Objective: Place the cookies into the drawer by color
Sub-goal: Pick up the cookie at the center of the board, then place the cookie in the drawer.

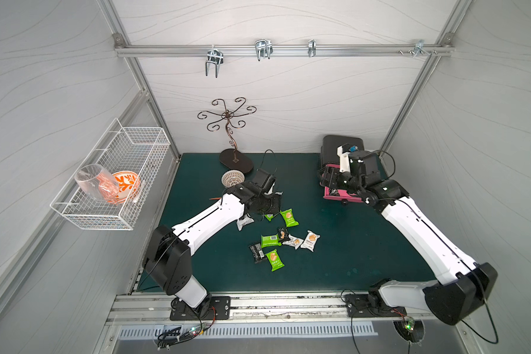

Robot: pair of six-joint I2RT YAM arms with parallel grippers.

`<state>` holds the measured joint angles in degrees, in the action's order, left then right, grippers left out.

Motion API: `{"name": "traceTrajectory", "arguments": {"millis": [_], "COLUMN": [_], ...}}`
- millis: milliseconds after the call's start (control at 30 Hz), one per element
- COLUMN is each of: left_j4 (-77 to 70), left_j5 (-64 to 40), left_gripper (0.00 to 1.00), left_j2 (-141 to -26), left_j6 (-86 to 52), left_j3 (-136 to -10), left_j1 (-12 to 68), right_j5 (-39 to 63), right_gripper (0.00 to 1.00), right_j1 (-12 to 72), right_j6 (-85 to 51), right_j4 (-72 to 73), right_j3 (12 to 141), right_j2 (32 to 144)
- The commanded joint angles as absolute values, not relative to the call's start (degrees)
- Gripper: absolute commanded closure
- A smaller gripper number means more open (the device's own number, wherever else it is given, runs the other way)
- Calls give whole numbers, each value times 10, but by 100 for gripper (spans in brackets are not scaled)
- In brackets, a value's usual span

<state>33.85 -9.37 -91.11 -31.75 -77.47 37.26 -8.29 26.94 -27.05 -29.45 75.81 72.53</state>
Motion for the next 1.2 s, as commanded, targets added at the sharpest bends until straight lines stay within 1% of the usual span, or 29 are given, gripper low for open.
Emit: {"name": "traceTrajectory", "arguments": {"millis": [0, 67, 267, 500, 567, 600, 700, 867, 1000, 1167], "left_j4": [260, 241, 210, 188, 185, 185, 194, 176, 170, 179], "left_j5": [-117, -121, -124, -119, -116, -111, -100, -109, -133, -129], "left_gripper": [80, 80, 80, 80, 80, 82, 82, 81, 80, 77], "left_j2": [-949, -988, -1111, -1189, -1211, -1222, -1254, -1316, -1382, -1449], "left_j6": [-328, -338, -361, -415, -413, -409, -401, -402, -403, -411], "left_j3": [-850, -897, -1044, -1130, -1152, -1164, -1201, -1253, -1332, -1411], "left_j1": [397, 410, 446, 464, 473, 477, 480, 483, 493, 498], "right_j5": [-255, -297, -334, -323, -314, -304, -308, -258, -191, -126], "right_gripper": [27, 27, 28, 29, 29, 29, 29, 28, 30, 30], "right_j1": [263, 259, 244, 227, 221, 216, 211, 208, 209, 210], "right_j6": [-372, -406, -446, -460, -460, -451, -437, -416, -457, -499], "right_j4": [-328, -339, -333, -362, -363, -361, -373, -363, -357, -387], "right_j3": [768, 760, 730, 734, 735, 737, 752, 769, 788, 830], "right_j2": [688, 672, 630, 632, 631, 629, 627, 609, 609, 631]}}
